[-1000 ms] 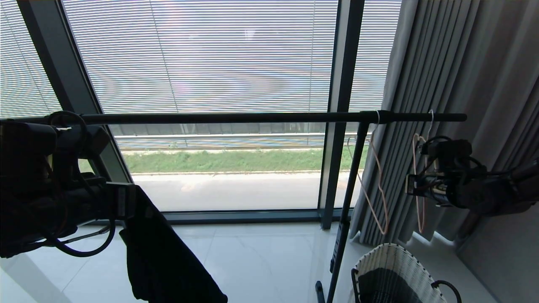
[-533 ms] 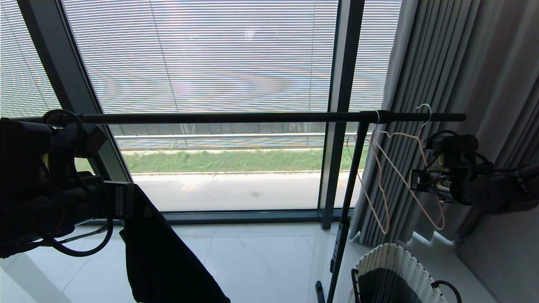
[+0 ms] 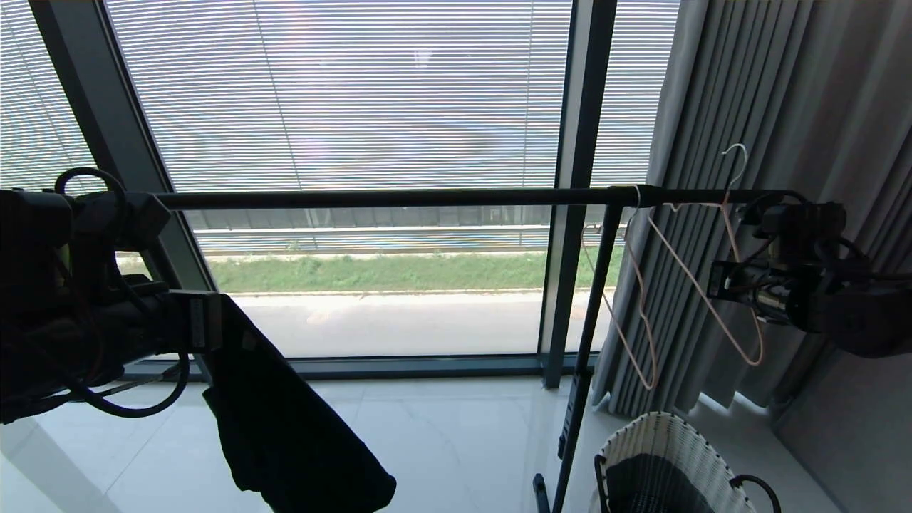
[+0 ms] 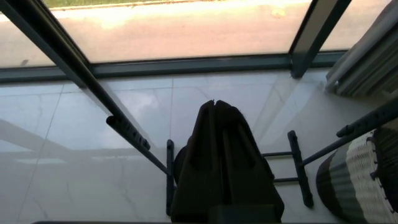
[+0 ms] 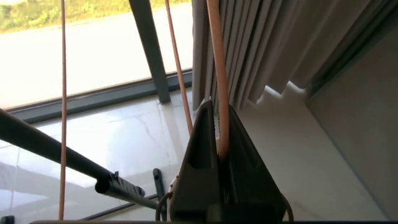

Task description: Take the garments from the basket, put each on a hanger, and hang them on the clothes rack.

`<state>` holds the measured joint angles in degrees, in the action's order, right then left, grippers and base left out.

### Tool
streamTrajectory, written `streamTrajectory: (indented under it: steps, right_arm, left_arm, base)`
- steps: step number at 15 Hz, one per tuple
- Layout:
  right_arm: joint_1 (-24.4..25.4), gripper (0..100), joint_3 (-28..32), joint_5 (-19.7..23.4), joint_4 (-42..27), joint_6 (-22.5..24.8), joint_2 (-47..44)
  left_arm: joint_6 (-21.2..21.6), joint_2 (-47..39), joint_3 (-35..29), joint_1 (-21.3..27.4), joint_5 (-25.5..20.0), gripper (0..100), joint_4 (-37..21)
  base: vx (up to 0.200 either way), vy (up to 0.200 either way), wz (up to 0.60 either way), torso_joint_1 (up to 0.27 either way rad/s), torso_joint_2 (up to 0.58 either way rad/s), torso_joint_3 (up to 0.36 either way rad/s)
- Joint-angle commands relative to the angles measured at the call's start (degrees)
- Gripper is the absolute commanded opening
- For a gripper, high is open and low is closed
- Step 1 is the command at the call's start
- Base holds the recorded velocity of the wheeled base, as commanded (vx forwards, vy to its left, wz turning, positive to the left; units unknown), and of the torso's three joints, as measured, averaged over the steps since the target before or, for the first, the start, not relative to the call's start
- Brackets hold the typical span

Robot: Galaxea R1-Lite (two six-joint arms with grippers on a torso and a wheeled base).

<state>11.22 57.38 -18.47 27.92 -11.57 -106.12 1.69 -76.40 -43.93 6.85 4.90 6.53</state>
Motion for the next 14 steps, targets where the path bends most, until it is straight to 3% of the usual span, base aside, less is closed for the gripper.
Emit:
streamTrajectory:
  steps: [1, 6, 14]
  right_arm:
    - [0.03, 0, -1.92, 0.28, 0.03, 0.76, 3.55]
    - [0.03, 0, -9.83, 2.30, 0.03, 2.78, 11.90]
    - [1.70, 0, -21.43, 3.44, 0.03, 7.09, 23.94]
  left_arm:
    - [0.06, 0.02, -0.10, -0.26, 0.02, 0, 0.58]
    - [0.50, -0.33, -0.01, -0.79, 0.20, 0, 3.66]
    - [0.50, 0.02, -0.01, -0.70, 1.69, 0, 3.66]
  base:
    - [0.000, 0.000, 0.00, 0.000, 0.00, 0.000]
    - [0.000, 0.000, 0.00, 0.000, 0.00, 0.000]
    - [-0.200, 0.000, 0.00, 0.004, 0.00, 0.003]
